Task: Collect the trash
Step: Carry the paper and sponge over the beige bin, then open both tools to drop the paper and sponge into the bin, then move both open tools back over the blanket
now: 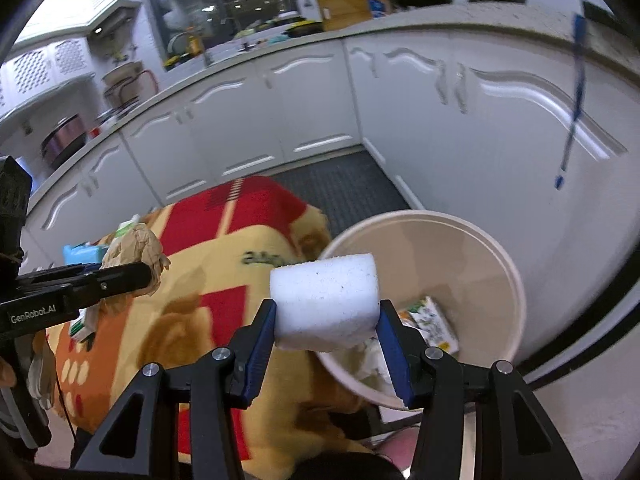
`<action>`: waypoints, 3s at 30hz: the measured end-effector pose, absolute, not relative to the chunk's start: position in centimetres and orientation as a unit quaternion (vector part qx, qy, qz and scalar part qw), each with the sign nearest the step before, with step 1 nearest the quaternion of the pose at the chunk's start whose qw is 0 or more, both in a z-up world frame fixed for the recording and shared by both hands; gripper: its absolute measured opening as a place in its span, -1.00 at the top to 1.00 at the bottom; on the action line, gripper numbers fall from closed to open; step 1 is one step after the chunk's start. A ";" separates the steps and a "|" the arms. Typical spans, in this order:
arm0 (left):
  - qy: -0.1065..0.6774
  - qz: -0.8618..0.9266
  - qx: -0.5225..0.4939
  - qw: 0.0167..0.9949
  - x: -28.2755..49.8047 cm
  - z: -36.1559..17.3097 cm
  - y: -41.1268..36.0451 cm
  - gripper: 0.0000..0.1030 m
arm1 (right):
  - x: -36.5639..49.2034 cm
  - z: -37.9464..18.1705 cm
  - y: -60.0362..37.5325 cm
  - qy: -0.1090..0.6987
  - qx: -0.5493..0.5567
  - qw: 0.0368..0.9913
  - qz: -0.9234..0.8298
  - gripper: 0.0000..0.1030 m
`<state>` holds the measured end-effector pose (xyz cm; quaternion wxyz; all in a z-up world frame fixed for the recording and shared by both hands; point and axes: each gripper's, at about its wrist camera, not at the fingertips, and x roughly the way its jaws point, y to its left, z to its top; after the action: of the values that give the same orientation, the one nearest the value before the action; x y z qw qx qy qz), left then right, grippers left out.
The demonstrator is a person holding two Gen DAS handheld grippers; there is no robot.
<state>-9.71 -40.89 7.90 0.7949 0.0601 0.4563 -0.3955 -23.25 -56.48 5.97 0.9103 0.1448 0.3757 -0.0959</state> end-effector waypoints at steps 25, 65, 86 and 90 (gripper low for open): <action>0.494 -0.424 0.062 0.756 -7.8 3.6 -51.7 0.49 | -23.8 1.8 -62.2 0.403 0.180 0.885 -0.147 0.05; 0.457 -0.383 0.042 0.802 -8.7 6.3 -42.7 -0.26 | -21.9 2.0 -58.0 0.409 0.177 0.887 -0.122 -0.34; 0.473 -0.161 0.031 0.866 -6.8 4.0 -25.2 -0.26 | -17.7 4.7 -47.2 0.401 0.137 0.906 -0.011 -0.37; 0.467 -0.124 0.049 0.874 -6.4 3.8 -22.3 -0.26 | -16.8 5.1 -45.3 0.396 0.143 0.907 0.019 -0.42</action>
<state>-6.36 -22.35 3.77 0.8741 0.0495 0.4671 -0.1236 -16.84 -45.31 5.14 0.9068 0.1430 0.3962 0.0191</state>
